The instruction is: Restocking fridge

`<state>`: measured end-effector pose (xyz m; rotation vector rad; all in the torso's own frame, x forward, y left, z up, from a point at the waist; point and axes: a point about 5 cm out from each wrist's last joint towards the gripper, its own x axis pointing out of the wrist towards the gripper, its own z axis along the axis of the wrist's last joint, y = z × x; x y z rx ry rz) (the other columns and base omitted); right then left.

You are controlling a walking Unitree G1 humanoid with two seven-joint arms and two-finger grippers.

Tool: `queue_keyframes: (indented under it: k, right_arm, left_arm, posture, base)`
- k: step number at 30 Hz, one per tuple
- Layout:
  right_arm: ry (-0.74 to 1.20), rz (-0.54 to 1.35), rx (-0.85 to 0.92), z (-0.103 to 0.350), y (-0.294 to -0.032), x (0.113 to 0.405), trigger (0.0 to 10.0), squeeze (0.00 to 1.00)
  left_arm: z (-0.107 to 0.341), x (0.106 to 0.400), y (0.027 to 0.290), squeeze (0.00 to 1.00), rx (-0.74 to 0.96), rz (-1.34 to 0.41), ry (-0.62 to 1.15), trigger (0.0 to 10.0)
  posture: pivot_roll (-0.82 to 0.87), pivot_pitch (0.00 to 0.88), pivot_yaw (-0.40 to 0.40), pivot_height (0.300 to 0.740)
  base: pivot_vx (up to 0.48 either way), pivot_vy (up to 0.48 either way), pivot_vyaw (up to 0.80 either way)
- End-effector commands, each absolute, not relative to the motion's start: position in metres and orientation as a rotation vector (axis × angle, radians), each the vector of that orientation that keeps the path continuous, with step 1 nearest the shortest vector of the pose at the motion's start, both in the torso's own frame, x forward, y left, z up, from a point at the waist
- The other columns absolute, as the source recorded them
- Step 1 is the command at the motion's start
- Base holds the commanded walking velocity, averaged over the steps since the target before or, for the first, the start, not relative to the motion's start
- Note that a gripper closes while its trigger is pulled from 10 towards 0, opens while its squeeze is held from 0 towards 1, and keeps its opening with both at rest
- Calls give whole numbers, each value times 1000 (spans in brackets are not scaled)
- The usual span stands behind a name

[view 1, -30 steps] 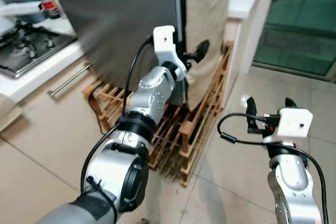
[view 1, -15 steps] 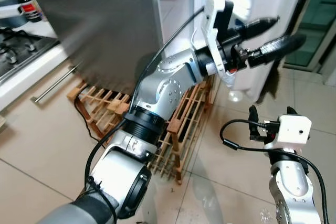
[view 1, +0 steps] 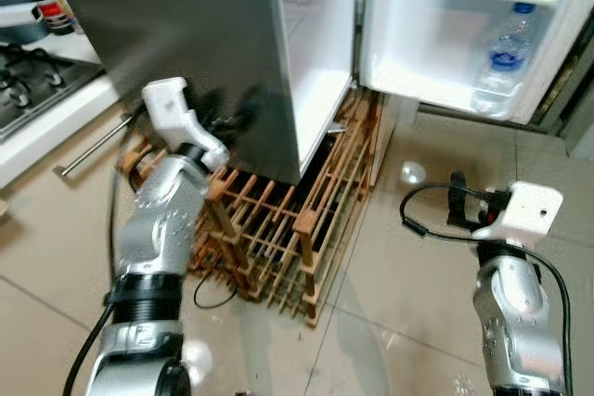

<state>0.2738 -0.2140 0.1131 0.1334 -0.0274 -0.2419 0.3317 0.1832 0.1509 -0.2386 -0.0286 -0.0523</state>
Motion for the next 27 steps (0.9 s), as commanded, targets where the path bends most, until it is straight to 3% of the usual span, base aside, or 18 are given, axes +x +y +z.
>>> queue_keyframes:
  k: [1,13,20,27]
  right_arm:
    - [-6,-206,148,112,-208,279,10000,243]
    - [17,-97,153,112,-193,286,10000,243]
    - [19,-78,157,113,-190,288,10000,243]
    - [19,-71,157,113,-188,290,10000,255]
  left_arm:
    - [141,323,204,0,-121,97,15,10000]
    - [151,309,201,0,-88,8,-111,10000]
    - [148,308,185,0,-104,-26,-85,10000]
    - [140,314,179,0,-102,29,-32,10000]
  posture:
    - [-105,0,91,740]
    - [-113,0,80,740]
    - [-122,0,81,740]
    - [-132,0,87,740]
  base:
    - [0,0,731]
    - [0,0,685]
    - [0,480,663]
    - [0,0,649]
